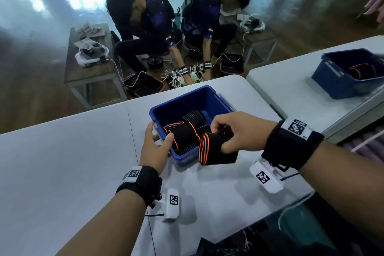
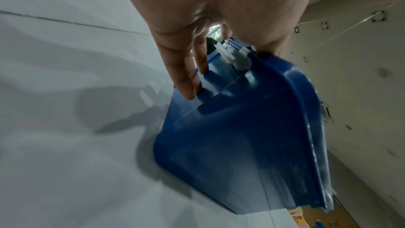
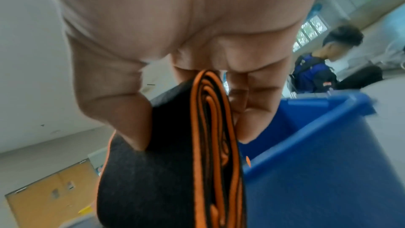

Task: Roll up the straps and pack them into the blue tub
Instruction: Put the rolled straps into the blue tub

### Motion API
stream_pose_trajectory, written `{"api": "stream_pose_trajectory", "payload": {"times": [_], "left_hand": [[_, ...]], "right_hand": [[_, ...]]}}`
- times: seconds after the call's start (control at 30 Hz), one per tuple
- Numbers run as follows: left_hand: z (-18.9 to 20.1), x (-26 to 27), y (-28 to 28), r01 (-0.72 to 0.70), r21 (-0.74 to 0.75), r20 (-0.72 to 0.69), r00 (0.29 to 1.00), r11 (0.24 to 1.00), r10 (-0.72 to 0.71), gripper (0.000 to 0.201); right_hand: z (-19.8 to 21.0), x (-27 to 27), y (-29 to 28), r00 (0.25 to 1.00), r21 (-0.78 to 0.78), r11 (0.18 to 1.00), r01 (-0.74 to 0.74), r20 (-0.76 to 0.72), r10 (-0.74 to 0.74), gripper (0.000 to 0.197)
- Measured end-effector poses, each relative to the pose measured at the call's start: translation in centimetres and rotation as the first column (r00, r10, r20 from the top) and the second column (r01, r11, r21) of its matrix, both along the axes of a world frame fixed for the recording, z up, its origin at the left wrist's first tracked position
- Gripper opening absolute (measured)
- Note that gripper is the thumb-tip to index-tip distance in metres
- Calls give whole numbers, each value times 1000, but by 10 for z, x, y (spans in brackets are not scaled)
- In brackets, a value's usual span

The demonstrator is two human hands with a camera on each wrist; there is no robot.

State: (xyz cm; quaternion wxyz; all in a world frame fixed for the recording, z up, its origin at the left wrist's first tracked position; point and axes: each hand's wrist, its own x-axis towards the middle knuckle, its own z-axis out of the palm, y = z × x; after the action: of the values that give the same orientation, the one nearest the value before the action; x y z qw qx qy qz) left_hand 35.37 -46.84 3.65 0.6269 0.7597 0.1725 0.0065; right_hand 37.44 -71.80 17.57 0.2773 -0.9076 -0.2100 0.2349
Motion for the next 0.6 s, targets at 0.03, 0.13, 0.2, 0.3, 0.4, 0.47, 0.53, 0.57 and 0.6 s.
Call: {"api": "stream_pose_trajectory", "payload": {"times": [0.03, 0.13, 0.2, 0.3, 0.4, 0.47, 0.53, 0.57, 0.6], "left_hand": [[0, 0, 0, 2, 3, -6, 1000, 1000, -2, 74], [3, -1, 2, 13, -32, -55, 998, 999, -15, 74], [6, 0, 4, 16, -73, -92, 995, 997, -22, 74], [10, -1, 7, 26, -111, -126, 991, 993, -40, 75], [15, -6, 9, 43, -148, -137, 988, 988, -64, 73], [18, -9, 9, 53, -143, -146, 986, 988, -74, 73], [18, -11, 9, 55, -137, -148, 986, 989, -75, 72], [18, -11, 9, 53, -133, -143, 987, 990, -72, 71], [18, -11, 7, 47, -125, -139, 988, 991, -64, 71]], "right_hand": [[7, 14, -1, 999, -23, 1000, 3, 32, -2, 31], [18, 54, 2, 992, -114, 993, 23, 125, -8, 34], [20, 74, 8, 988, -184, 983, 25, 152, 3, 36], [16, 98, 19, 989, -318, 948, -10, 134, 56, 37], [1, 116, 35, 989, -461, 884, -81, 71, 127, 34], [-16, 126, 44, 987, -530, 838, -131, 12, 162, 33], [-33, 134, 53, 983, -560, 810, -173, -44, 180, 34], [-41, 137, 56, 980, -568, 801, -191, -69, 185, 36], [-47, 139, 60, 979, -574, 794, -200, -86, 184, 38]]}}
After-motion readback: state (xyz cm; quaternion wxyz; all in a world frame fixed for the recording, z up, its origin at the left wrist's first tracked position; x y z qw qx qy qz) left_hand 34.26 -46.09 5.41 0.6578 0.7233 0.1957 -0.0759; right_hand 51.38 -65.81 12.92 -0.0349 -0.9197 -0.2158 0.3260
